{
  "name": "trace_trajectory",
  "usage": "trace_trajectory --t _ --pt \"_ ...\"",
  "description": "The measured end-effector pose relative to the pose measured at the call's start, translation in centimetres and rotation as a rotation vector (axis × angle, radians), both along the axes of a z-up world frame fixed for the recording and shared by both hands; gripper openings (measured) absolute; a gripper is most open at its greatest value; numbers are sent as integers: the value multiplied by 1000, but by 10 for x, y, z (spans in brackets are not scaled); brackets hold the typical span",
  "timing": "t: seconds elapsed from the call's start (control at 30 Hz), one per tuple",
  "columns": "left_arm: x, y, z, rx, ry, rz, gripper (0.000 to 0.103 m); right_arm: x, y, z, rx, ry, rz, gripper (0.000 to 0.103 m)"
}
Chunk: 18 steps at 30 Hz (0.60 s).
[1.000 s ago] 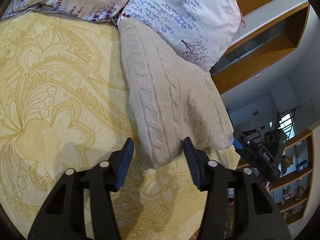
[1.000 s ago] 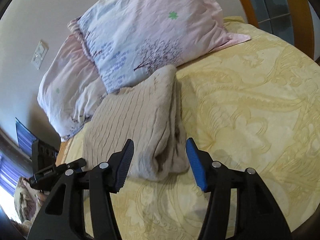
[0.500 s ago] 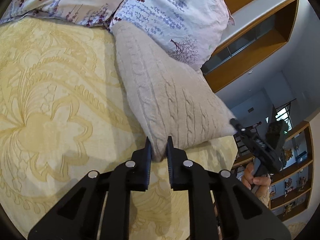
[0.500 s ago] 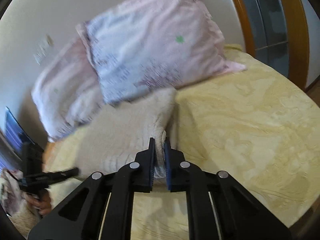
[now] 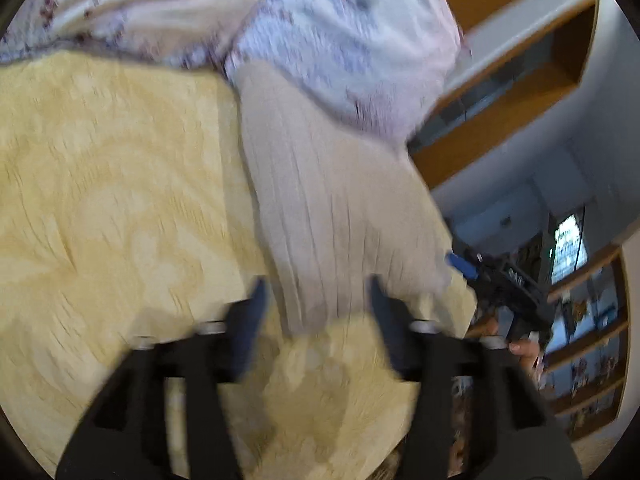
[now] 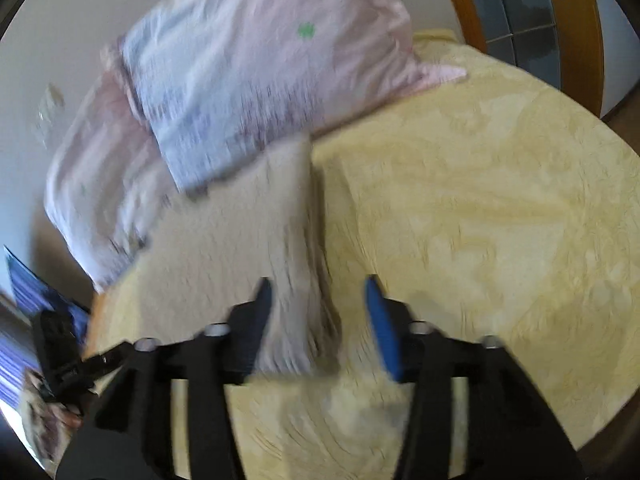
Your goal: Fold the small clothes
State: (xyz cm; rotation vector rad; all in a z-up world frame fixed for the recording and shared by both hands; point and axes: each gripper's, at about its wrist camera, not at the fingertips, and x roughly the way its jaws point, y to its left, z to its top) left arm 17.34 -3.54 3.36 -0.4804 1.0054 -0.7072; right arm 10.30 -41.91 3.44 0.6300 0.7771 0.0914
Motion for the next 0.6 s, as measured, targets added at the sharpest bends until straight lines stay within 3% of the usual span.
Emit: trace_trajectory --t 0.1,0.3,0.43,0.5,0.53,0.57,0.6 --pt "35 8 6 -55 41 48 68 34 -10 5 108 0 29 57" --pt "114 2 -5 -91 132 132 69 106 -13 -12 191 97 58 57" --pt "142 -11 -17 -101 184 140 69 129 -6 -24 187 130 68 56" --pt "151 -21 -23 -99 189 134 66 135 1 -28 173 125 94 32" --pt "154 -26 -26 -96 187 131 55 136 5 -28 148 119 107 13" --pt "155 -27 -27 -91 182 135 37 134 8 -23 117 85 113 11" --pt "155 -29 -27 -88 174 136 34 130 10 -17 92 46 114 10"
